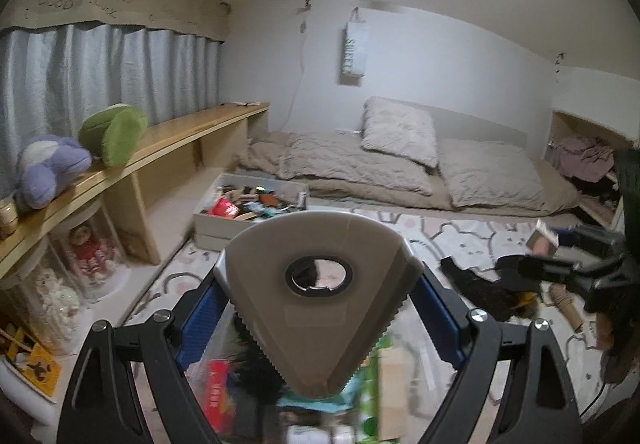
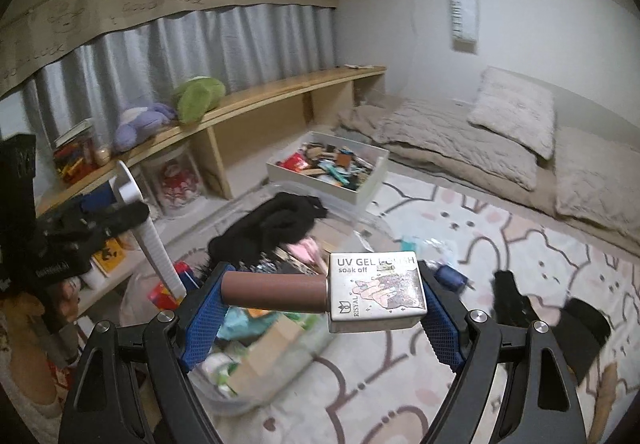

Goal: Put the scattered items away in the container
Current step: 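Carry the jar-opener and polish box over the clear bin with both tools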

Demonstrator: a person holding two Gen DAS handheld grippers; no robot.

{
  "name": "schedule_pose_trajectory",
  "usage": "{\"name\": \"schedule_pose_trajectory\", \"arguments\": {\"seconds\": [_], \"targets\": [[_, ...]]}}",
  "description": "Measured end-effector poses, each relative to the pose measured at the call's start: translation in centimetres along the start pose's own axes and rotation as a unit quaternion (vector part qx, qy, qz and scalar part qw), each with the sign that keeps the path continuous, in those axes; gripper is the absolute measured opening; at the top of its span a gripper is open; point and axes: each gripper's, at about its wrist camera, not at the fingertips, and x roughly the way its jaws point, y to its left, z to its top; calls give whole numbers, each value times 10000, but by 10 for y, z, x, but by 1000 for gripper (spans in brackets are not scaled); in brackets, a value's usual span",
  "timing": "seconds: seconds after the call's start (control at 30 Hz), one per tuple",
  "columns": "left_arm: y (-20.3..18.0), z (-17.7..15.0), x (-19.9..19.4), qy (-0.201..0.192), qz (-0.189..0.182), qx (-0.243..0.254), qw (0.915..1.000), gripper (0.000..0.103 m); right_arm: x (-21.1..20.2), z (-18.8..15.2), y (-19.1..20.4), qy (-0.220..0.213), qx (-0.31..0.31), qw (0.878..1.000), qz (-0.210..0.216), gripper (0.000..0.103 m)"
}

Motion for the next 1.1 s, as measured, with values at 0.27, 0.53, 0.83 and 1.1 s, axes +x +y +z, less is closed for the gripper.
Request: {"name": "schedule_pose_trajectory", "arguments": {"seconds": [0.27,0.53,0.83,1.1], "targets": [[21,-31,23,253,194,81,9995,89,36,9,17,63,-68,9987,497,87],[23,-49,43,625,-69,-285,9976,89,51,10,13,149,-44,9977,660,87],[6,-58,41,714,-546,-816,9926,89,55,4,2,257,-49,9979,591,87],[9,-85,53,1024,-498,-959,9889,89,56,1,-1,308,-67,9975,625,87]]}}
